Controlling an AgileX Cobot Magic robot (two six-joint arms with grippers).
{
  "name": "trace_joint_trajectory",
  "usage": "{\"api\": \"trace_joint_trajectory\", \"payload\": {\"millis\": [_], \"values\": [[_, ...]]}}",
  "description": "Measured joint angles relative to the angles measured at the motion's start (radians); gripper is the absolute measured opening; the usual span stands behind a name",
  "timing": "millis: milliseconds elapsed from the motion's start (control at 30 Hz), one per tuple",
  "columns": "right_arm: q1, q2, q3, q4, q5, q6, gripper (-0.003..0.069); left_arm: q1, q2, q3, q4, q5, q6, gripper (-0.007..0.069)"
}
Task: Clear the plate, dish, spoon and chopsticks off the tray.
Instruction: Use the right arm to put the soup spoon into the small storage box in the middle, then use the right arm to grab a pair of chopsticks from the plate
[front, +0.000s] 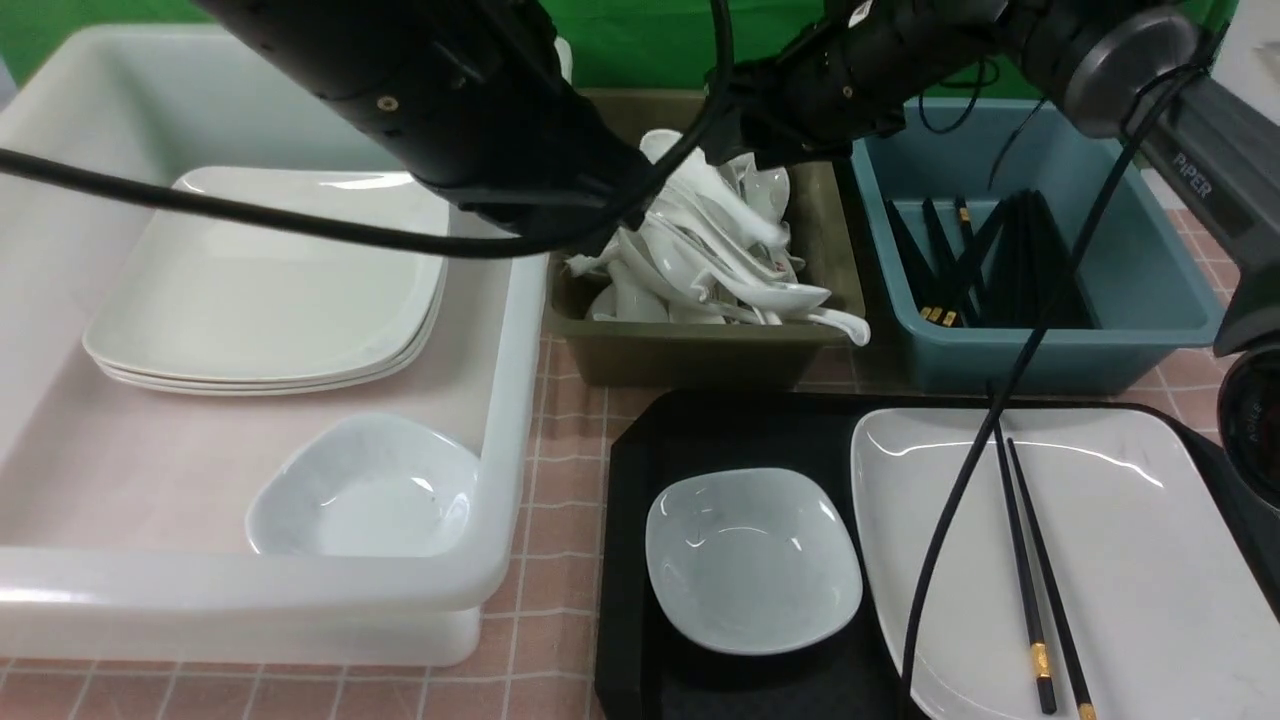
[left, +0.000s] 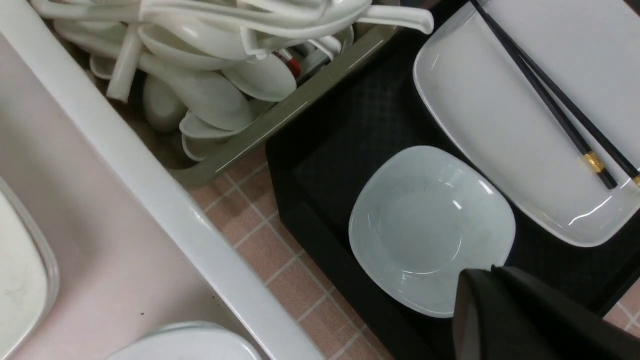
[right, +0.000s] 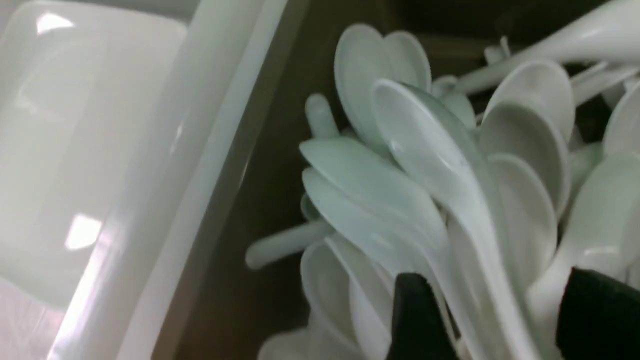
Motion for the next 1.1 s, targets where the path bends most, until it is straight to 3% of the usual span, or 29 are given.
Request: {"api": "trace_joint_trajectory", "payload": {"millis": [100,133,233,267,300,333,433,533,667,767,900,1100], "values": [[-0.002,-0.022,-0.036,-0.014,0.152,-0.015,0.0427,0.0,0.0,0.0,-0.002,0.004,-0.001,-0.0003],[-0.003,-0.045,-0.059,-0.033,0.234,-0.031,0.0383,0.0,0.0,0.0,-0.01,0.007,-0.001,-0.0003],[-0.013,-0.145,-0.064,-0.077,0.238,-0.033,0.0192,-0.041,-0.001,0.0,-0.017,0.008,-0.002,-0.0003],[-0.014,-0.154,-0.063,-0.079,0.238,-0.033,0.0176,-0.045,-0.001,0.0,-0.016,0.008,-0.002,-0.0003],[-0.018,-0.219,-0.044,-0.096,0.238,-0.033,0.0087,-0.082,-0.001,0.0,0.003,0.013,-0.002,-0.0003],[-0.022,-0.281,-0.014,-0.109,0.238,-0.033,0.0048,-0.111,-0.001,0.0,0.024,0.017,-0.006,-0.0003],[-0.025,-0.428,0.118,-0.162,0.238,-0.034,0.0038,-0.191,-0.001,0.0,0.076,0.041,-0.03,-0.0003],[-0.025,-0.572,0.335,-0.254,0.238,-0.03,0.008,-0.256,-0.005,0.016,0.103,0.047,-0.036,-0.0003],[-0.025,-0.705,0.647,-0.343,0.235,0.024,0.0199,-0.307,-0.011,0.081,0.108,0.022,-0.036,-0.0003],[-0.025,-0.784,0.985,-0.376,0.216,0.079,0.039,-0.351,-0.011,0.197,0.104,-0.105,-0.034,-0.0003],[-0.025,-0.785,1.243,-0.381,0.069,0.119,0.0555,-0.397,-0.011,0.329,0.08,-0.312,0.011,-0.0003],[-0.025,-0.703,1.376,-0.391,-0.124,0.172,0.058,-0.415,-0.011,0.454,0.021,-0.48,0.027,-0.0003]]}}
